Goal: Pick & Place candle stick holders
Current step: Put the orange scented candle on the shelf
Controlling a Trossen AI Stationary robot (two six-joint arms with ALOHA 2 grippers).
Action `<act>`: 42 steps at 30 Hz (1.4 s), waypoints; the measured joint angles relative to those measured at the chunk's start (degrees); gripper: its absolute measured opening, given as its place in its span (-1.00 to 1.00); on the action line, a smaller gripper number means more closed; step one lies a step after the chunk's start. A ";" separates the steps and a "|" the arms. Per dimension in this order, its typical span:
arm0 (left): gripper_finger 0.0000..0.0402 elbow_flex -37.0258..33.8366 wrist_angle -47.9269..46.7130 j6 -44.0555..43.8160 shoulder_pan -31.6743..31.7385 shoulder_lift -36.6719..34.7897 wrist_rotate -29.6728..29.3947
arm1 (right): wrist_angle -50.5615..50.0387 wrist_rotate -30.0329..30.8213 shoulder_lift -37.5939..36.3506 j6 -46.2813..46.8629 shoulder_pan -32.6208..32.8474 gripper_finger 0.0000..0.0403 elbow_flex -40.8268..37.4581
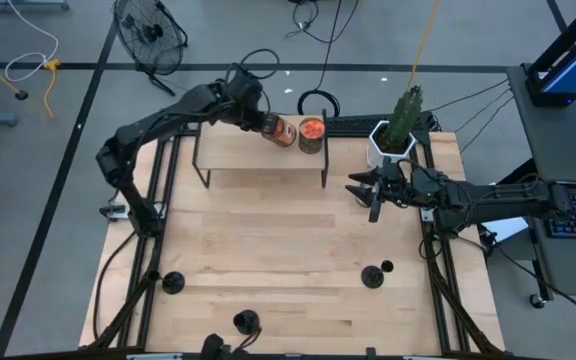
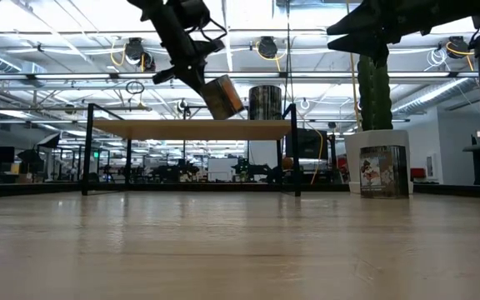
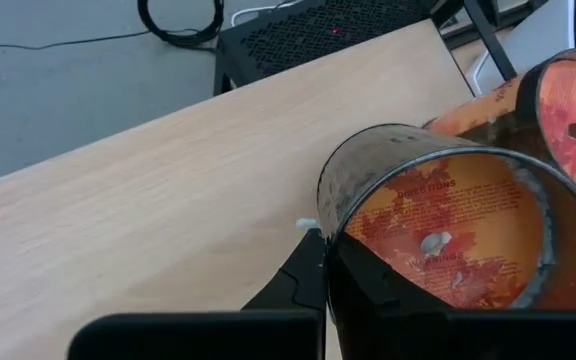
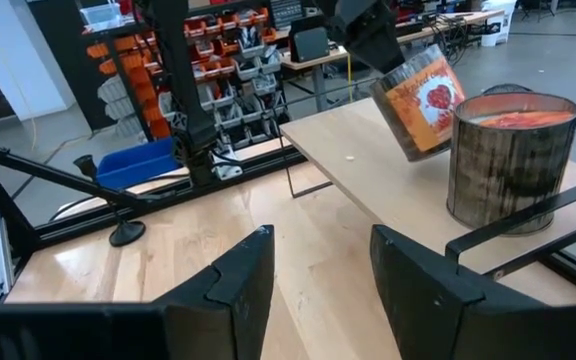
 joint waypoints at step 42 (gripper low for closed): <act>-0.76 -0.02 4.62 1.87 0.77 0.69 3.65 | 0.02 -0.06 0.00 0.87 -0.02 -0.20 0.00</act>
